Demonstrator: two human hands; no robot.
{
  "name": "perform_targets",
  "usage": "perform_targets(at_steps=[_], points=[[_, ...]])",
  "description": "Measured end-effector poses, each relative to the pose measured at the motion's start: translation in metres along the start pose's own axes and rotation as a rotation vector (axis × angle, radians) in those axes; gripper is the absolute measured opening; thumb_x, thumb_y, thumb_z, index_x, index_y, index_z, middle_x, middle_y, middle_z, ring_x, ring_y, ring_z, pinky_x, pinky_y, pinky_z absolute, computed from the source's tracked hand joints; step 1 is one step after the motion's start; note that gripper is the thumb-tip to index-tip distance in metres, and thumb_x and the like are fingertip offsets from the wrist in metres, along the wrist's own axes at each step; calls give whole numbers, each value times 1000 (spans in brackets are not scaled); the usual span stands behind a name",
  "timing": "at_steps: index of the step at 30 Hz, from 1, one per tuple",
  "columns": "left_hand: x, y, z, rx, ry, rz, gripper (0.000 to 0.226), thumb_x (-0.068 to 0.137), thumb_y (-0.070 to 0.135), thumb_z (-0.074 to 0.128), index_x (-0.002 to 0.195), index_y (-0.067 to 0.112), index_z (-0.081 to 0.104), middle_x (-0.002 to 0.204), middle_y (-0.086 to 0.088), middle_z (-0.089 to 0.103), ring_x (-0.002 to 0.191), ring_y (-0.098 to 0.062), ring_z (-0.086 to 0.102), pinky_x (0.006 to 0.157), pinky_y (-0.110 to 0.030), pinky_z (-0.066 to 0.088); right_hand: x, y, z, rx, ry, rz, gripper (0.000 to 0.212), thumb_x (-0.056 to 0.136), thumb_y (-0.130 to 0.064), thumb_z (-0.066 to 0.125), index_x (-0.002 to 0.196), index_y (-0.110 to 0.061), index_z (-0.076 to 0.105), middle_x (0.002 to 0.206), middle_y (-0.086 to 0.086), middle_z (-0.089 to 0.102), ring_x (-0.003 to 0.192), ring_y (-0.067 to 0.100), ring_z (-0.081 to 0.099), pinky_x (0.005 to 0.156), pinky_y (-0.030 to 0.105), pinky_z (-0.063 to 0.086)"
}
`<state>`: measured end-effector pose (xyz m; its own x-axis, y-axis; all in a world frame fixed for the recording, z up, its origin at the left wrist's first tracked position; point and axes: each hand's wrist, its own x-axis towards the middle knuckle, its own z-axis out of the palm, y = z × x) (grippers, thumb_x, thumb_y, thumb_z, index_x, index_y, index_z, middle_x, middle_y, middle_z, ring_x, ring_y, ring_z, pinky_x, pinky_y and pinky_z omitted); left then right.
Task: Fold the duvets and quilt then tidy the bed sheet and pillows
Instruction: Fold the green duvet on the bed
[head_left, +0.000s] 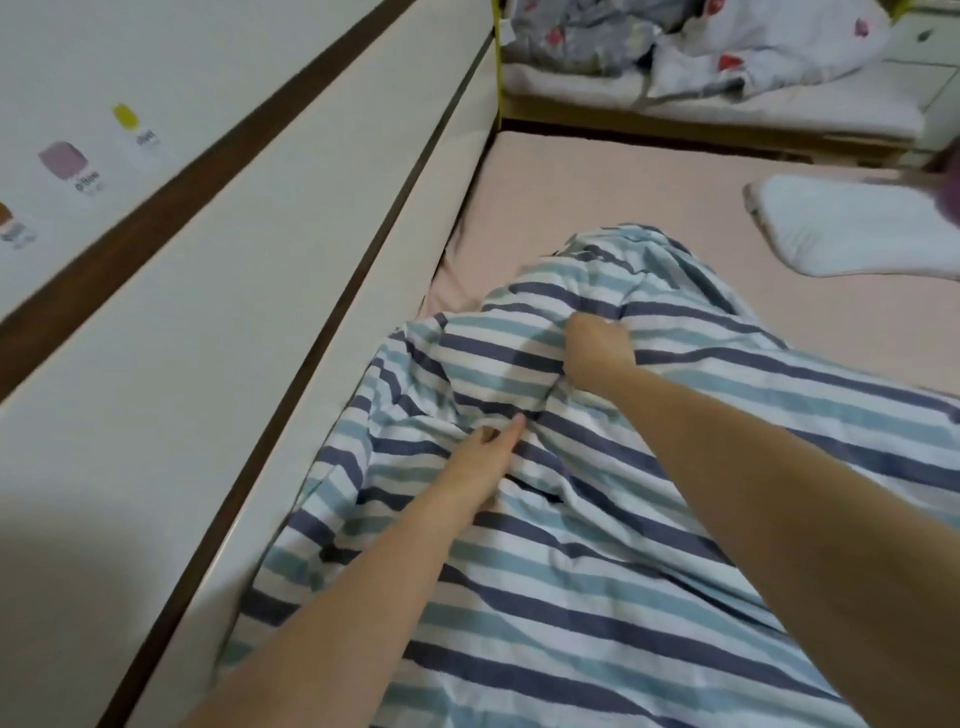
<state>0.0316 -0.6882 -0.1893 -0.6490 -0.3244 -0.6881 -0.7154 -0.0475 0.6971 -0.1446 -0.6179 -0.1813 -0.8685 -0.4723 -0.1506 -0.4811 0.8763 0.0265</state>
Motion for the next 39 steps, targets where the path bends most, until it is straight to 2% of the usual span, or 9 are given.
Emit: perform_targets(at_steps=[5,10,12,16,19,22,29,34,39], points=[[10,27,-16,-787,-100,-158,74,76,81,46,102,12,56,106,-14,61,107,-36,57,92,-49,47,-57,-9,0,461,-50,-223,16,83,-3,46,75,-6,59,79,12,61,79,26,57,69,28,41],[23,12,-22,-389,97,-252,81,67,28,83,135,3,48,120,-19,61,105,-35,61,90,-43,52,-169,-20,14,289,-540,-649,12,87,-10,51,76,-11,58,78,7,59,74,24,52,70,29,42],[8,-8,-22,-76,264,-204,59,78,10,71,130,-4,49,119,-20,60,102,-34,60,86,-36,52,-164,-21,-4,369,-486,-683,16,88,-12,53,79,-6,64,78,8,64,73,24,57,72,32,46],[-23,-42,-34,374,156,-1,29,90,13,59,117,-1,59,111,-12,64,91,-23,57,78,-28,47,-91,-6,-32,547,245,-246,41,85,-29,67,121,-12,58,124,10,56,115,26,50,98,35,41],[-43,-44,-52,416,71,-2,20,88,12,64,107,6,61,92,-4,63,78,-13,57,74,-28,48,-48,8,-24,348,3,46,111,73,-53,74,152,-13,7,157,15,12,145,32,7,118,43,14],[-53,-35,-63,411,6,60,23,86,17,69,107,11,60,97,-2,64,85,-13,58,72,-21,44,-30,10,0,461,-139,194,130,66,-56,78,150,-18,-15,156,15,17,144,33,16,118,49,12],[-76,-36,-44,345,-93,-165,42,95,41,55,117,6,57,109,-12,66,90,-26,64,75,-38,59,-46,6,47,392,-126,145,32,92,-15,50,122,-4,51,120,21,59,110,37,56,87,38,45],[-67,1,-47,-641,-265,-379,73,80,72,53,125,15,52,126,-23,56,114,-45,55,95,-61,46,-84,13,-14,881,317,221,31,85,0,45,112,-14,54,95,6,60,86,28,55,73,34,44],[-109,51,-41,-682,-100,-209,84,72,80,53,142,37,36,139,-6,42,130,-39,40,97,-64,40,-207,33,-55,901,179,7,36,85,6,47,107,-23,51,74,-11,54,63,1,49,52,17,35]])
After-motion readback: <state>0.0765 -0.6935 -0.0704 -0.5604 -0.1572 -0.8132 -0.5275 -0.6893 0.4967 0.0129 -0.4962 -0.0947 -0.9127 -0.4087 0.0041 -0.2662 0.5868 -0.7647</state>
